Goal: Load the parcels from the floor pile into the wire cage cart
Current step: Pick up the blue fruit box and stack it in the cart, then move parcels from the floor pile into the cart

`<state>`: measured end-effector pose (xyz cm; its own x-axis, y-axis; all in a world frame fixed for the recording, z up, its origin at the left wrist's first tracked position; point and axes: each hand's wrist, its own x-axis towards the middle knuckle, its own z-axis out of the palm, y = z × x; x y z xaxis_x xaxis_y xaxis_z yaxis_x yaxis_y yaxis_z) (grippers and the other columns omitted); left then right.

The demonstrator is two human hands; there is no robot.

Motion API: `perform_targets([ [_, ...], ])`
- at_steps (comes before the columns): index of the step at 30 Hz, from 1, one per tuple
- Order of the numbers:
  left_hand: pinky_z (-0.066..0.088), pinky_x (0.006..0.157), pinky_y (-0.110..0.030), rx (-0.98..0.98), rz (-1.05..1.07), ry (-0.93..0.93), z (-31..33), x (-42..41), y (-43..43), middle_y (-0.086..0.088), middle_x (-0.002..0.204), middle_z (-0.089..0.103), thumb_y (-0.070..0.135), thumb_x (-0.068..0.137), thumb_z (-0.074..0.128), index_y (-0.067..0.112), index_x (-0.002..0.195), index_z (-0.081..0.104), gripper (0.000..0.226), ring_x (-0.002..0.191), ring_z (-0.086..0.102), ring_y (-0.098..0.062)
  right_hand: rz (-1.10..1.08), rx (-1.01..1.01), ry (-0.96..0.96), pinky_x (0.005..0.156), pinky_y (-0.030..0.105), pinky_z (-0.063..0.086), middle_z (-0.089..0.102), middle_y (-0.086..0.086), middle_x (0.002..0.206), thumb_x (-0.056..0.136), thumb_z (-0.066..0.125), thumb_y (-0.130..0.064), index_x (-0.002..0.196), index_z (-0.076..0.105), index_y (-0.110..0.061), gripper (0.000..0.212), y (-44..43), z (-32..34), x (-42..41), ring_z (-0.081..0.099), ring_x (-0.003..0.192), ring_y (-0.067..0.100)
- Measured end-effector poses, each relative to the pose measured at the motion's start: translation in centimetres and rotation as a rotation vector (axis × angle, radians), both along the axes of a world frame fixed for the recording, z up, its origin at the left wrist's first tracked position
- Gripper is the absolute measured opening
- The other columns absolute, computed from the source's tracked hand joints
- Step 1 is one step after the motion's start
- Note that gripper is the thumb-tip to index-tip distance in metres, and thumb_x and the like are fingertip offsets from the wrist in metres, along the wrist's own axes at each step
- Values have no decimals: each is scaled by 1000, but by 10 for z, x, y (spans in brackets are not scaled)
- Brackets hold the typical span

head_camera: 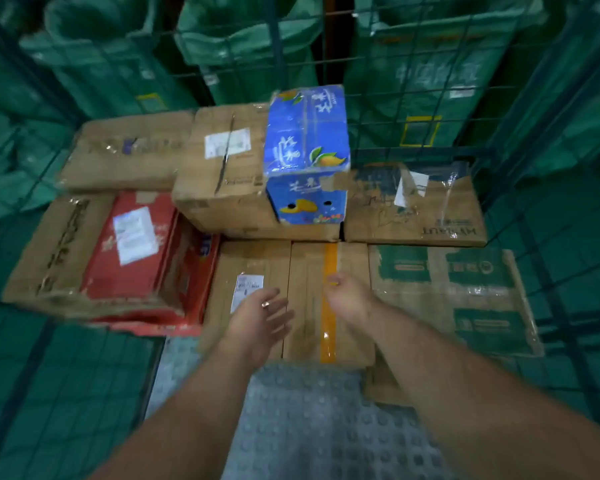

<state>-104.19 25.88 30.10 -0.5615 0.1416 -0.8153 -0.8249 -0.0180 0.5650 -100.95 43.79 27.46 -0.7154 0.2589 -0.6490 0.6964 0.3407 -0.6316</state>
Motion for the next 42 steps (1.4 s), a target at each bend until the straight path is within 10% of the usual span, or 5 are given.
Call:
perform_targets([
  [13, 49, 91, -39, -105, 343, -170, 17, 273, -174, -8, 125, 68, 29, 99, 58, 13, 121, 67, 28, 108, 66, -28, -51, -506, -376, 54, 21, 39, 71, 0, 87, 101, 52, -23, 110, 72, -13, 23, -199, 31, 259, 59, 67, 13],
  [27, 49, 76, -34, -37, 615, -58, 55, 468, -358, -5, 105, 72, 29, 98, 61, 18, 110, 68, 18, 90, 67, -23, 353, -257, -255, 65, 28, 41, 67, 3, 95, 101, 50, -27, 112, 66, -15, 22, -386, 81, 355, 58, 78, 16],
  [42, 46, 76, -34, -50, 1572, -238, 29, 810, -576, -4, 108, 70, 30, 101, 50, 18, 115, 66, 25, 91, 64, -23, 1269, -107, -421, 70, 29, 44, 72, -2, 94, 100, 56, -28, 106, 68, -20, 16, -692, 60, 559, 61, 79, 14],
])
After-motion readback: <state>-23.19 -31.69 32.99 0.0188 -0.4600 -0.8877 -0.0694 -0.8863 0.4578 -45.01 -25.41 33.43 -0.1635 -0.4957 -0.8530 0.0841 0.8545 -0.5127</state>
